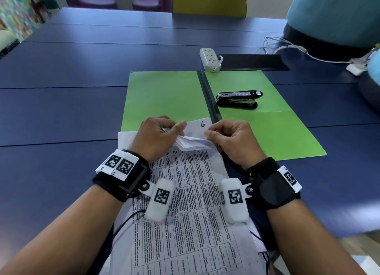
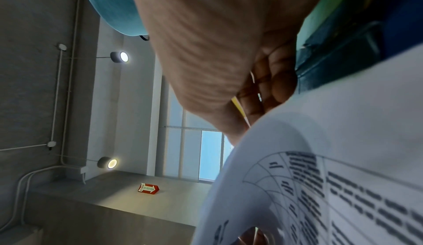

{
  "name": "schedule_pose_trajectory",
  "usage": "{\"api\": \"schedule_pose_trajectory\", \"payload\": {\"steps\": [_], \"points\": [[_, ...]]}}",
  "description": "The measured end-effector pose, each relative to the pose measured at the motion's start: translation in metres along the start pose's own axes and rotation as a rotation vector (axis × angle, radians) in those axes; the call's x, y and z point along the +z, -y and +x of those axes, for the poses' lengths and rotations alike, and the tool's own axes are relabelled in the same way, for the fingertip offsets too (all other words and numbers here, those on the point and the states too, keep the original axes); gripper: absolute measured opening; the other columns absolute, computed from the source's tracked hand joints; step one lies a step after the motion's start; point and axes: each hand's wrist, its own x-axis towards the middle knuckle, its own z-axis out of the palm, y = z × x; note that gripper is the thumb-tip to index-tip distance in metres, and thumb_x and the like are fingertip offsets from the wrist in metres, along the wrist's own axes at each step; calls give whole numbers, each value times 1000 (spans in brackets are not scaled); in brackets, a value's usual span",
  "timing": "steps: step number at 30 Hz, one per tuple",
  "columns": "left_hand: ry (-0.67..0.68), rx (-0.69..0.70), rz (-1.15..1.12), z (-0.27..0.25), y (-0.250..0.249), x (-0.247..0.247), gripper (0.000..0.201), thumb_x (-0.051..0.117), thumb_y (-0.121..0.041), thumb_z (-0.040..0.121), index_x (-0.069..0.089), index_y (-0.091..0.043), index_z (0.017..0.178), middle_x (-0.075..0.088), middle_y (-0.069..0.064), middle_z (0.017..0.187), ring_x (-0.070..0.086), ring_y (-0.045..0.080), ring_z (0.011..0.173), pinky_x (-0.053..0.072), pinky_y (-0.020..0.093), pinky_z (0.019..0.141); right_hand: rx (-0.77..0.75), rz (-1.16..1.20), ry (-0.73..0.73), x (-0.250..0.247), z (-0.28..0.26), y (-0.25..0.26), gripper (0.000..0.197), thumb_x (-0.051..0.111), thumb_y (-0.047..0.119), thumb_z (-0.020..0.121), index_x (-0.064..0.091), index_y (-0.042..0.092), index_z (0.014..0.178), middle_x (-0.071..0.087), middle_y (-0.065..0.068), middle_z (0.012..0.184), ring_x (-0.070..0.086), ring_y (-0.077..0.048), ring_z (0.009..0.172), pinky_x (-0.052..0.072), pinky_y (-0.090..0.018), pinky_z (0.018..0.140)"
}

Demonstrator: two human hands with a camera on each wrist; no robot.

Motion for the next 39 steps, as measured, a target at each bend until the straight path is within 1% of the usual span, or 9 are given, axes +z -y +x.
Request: {"api": "schedule_pose_trajectory", "payload": {"steps": [2,4,6,9,13,18,23,29,39], "points": [[-21,2,9,1,0,0,24,72,-35,90,75,-16,75,68,-6,90,63,10,76,48,23,67,4,3,3,0,0,1,7,76,6,83,73,11,79,72,-10,70,61,-9,56,50,-23,54],[3,-3,61,1,-1,-1,12,74,-29,89,76,-19,95,65,-9,105,64,11,91,54,28,82,4,22,-10,0,0,1,6,78,6,82,73,10,81,73,-17,75,65,-16,62,54,-28,60],[69,-12,148,-1,-3,-1,33,68,-27,92,68,-23,125,59,-13,117,60,11,105,50,32,100,0,28,-32,-1,0,2,7,79,9,81,72,11,83,71,-23,80,65,-20,65,54,-29,62],[125,-24,216,-2,-8,-2,40,59,-28,97,60,-26,137,52,-15,123,52,12,117,43,40,109,-2,31,-39,0,0,2,9,79,11,81,72,9,86,70,-26,82,63,-18,62,53,-26,59],[116,-17,198,-3,-8,-3,33,57,-27,99,66,-29,131,56,-16,123,53,12,119,43,38,109,12,41,-55,0,-1,5,8,78,11,82,72,9,87,70,-25,83,62,-16,60,51,-22,54],[73,0,130,-4,-5,-2,29,60,-24,97,70,-31,123,62,-14,116,57,6,99,46,25,90,48,60,-126,-1,2,1,12,80,12,81,73,13,91,69,-25,86,56,-14,61,46,-18,51],[86,-2,131,-4,-6,-1,32,60,-23,96,69,-30,126,60,-15,119,58,9,105,48,28,94,91,25,-126,-1,3,-3,25,83,15,78,75,12,101,74,-16,92,61,-11,71,56,-30,72],[74,-9,130,-3,-4,-1,33,61,-22,95,68,-27,127,62,-13,122,60,11,107,50,30,96,87,33,-130,-1,2,-2,22,82,16,79,76,15,100,66,-2,79,54,-11,66,51,-23,66],[69,-2,129,-3,-3,0,33,61,-23,95,69,-24,127,62,-13,121,60,10,107,47,27,93,83,-5,-128,-2,3,-3,30,83,18,78,75,10,105,74,-5,88,61,-7,69,54,-18,67]]}}
